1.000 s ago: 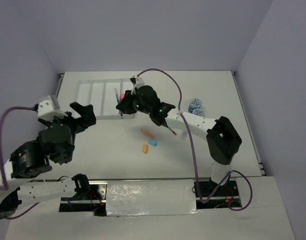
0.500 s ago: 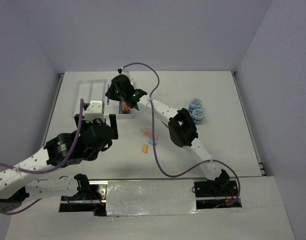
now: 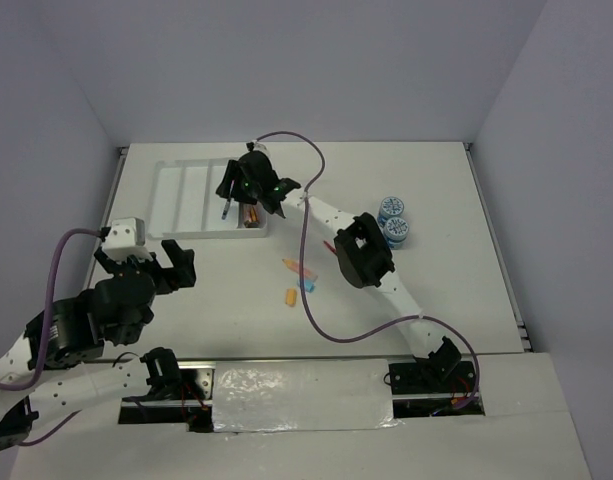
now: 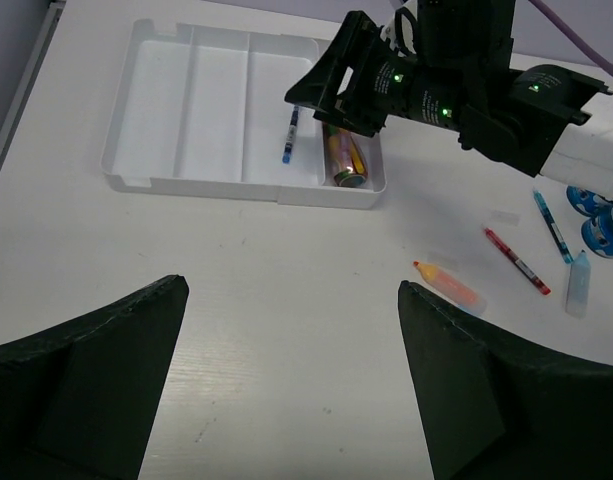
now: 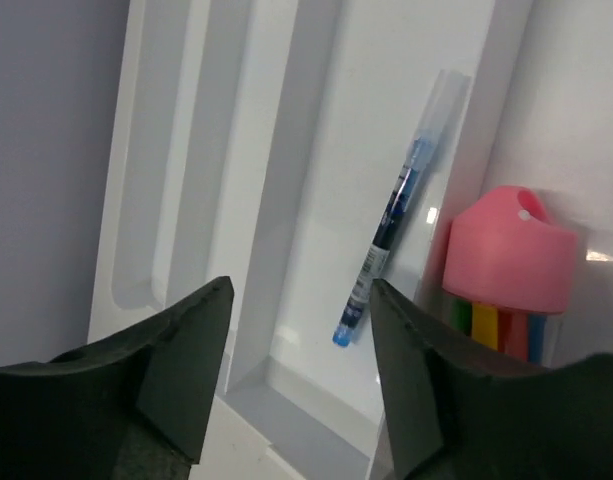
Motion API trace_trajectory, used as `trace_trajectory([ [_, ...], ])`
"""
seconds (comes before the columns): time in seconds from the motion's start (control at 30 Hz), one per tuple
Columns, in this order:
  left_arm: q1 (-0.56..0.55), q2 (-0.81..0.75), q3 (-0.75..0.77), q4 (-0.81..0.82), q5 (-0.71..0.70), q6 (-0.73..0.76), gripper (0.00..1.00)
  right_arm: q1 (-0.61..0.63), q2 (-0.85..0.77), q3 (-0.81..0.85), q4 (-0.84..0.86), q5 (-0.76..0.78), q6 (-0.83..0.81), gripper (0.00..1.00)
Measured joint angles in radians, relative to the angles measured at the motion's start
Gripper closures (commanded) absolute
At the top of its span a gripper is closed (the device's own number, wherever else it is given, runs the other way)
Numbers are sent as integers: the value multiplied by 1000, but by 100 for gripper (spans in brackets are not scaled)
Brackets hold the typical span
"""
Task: Sort the stationery into containers
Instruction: Place the pen in the storage box.
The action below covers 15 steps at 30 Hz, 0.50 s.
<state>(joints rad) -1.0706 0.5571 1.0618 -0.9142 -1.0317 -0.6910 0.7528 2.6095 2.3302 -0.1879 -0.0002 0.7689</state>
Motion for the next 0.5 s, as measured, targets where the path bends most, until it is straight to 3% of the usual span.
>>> trace_trajectory([
  [0.03,0,-1,-2,-2,0,-2,1,0,0,2,-1,-8,-6,27],
  [0.17,7,-1,-4,-6,-3,-21,1,-2,-7,15,-1,-31,-22,26],
  [0.27,16,3,-4,-14,-16,-43,1,-13,-83,-78,-3,-64,-47,27],
  [0.43,25,73,-6,-2,-6,-62,1,-89,-570,-697,72,-197,-272,24],
  [0.5,61,173,6,29,48,-66,1,-133,-738,-795,24,-220,-398,24],
])
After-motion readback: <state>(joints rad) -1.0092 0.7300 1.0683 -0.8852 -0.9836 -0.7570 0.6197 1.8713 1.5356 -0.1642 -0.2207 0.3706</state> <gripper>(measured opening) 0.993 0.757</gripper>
